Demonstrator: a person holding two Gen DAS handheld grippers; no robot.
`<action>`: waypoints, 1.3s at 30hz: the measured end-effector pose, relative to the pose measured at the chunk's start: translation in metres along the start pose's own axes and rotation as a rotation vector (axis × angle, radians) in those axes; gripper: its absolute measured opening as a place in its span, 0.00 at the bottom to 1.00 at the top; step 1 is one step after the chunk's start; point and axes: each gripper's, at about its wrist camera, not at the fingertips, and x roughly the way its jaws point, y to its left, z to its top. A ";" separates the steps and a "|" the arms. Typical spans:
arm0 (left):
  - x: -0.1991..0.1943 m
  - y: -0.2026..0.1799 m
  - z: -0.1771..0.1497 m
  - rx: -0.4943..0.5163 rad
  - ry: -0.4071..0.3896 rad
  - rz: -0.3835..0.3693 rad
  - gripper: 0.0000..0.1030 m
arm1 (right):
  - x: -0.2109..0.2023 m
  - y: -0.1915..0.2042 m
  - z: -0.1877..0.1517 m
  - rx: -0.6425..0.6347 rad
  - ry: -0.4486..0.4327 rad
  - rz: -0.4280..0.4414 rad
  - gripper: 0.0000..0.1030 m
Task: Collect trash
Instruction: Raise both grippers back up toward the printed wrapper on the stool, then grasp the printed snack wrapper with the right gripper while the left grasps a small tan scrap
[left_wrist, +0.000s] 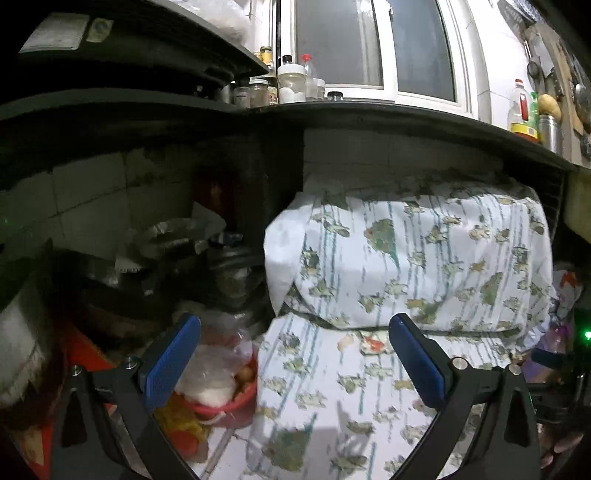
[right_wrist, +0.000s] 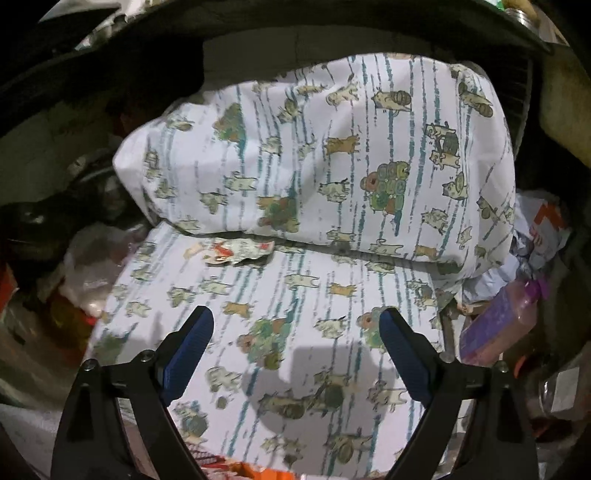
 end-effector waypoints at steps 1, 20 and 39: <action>0.007 0.001 0.004 0.011 0.007 -0.007 1.00 | 0.005 -0.001 0.004 0.004 0.010 0.002 0.88; 0.189 -0.012 0.029 0.047 0.226 0.010 1.00 | 0.184 0.004 0.075 0.173 0.265 0.212 0.91; 0.341 -0.058 -0.033 0.108 0.544 -0.093 0.82 | 0.247 0.007 0.045 0.235 0.433 0.150 0.00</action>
